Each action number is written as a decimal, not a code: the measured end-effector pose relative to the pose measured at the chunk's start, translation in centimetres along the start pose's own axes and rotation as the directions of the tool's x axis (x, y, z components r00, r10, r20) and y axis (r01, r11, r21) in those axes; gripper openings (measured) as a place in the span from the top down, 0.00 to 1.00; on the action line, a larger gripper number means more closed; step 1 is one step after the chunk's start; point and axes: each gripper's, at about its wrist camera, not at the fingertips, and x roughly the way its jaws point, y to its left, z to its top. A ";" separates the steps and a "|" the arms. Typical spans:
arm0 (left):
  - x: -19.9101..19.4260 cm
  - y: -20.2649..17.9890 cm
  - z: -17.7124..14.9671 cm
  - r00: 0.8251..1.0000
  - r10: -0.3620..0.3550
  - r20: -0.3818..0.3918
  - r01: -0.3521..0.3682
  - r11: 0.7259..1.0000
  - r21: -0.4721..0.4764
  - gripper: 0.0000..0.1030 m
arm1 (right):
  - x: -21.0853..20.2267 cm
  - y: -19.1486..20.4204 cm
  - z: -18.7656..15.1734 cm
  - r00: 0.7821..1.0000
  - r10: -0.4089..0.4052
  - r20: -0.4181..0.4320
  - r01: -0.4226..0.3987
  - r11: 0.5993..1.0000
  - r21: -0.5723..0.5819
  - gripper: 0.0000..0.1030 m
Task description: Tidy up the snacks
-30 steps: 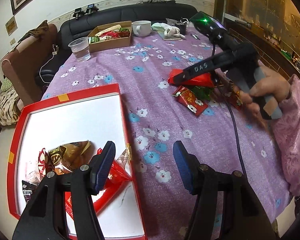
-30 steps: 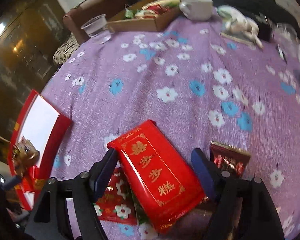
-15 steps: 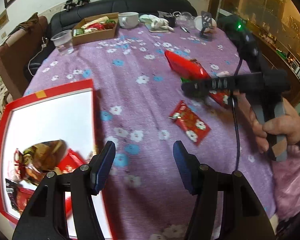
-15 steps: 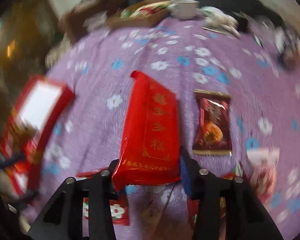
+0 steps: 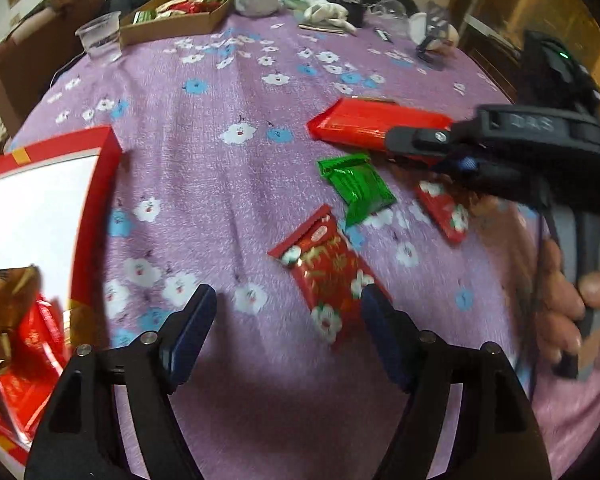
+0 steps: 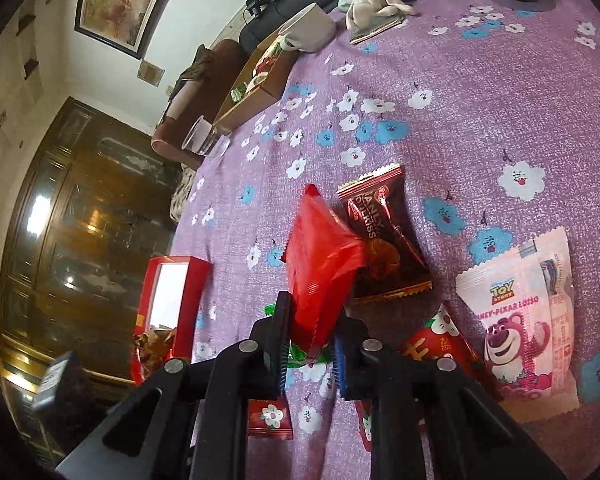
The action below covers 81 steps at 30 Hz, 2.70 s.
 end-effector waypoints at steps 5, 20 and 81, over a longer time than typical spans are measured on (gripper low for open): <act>1.1 -1.3 0.5 0.998 0.032 0.057 -0.035 0.998 0.042 0.29 | -0.6 -0.9 0.4 0.999 0.031 -0.036 -0.028 0.998 0.056 0.65; -0.5 -1.2 0.0 0.985 0.012 0.174 -0.039 0.988 0.151 0.74 | -5.2 -3.5 1.9 0.979 -0.049 0.198 0.026 0.993 0.119 0.31; -2.8 -1.0 -2.6 0.985 -0.076 0.153 0.004 0.906 0.424 0.84 | -4.5 0.4 3.4 0.972 0.100 0.214 -0.123 0.988 0.098 0.74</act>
